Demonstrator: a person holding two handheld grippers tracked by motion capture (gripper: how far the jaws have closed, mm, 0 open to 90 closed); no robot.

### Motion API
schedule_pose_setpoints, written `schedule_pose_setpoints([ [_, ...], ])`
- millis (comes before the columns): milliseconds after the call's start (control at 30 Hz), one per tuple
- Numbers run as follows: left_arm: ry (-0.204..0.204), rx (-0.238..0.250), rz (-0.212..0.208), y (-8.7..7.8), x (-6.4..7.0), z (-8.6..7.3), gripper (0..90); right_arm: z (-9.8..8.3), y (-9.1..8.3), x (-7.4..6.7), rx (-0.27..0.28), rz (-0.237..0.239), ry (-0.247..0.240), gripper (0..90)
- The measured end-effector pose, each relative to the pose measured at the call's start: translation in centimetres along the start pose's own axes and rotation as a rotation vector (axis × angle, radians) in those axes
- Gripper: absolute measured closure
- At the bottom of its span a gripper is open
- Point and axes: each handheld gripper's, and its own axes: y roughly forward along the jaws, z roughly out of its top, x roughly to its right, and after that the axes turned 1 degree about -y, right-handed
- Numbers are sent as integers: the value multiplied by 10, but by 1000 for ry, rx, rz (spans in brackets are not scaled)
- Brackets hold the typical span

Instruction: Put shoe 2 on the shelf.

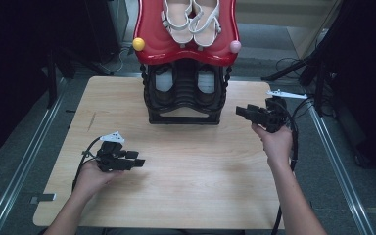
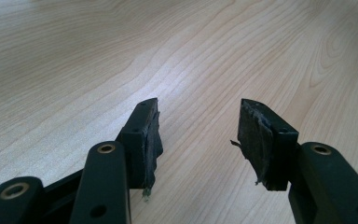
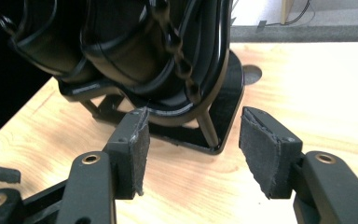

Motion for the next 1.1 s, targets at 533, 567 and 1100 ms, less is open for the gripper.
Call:
schedule_pose_setpoints([
  [533, 12, -2, 13, 1, 2, 0, 487, -47, 23, 5, -45, -3, -21, 443],
  [567, 13, -3, 14, 2, 2, 0, 486, -52, 25, 6, -47, -1, -12, 442],
  [1100, 34, -16, 12, 6, 5, 0, 469, -81, 40, 5, -43, 28, -11, 438],
])
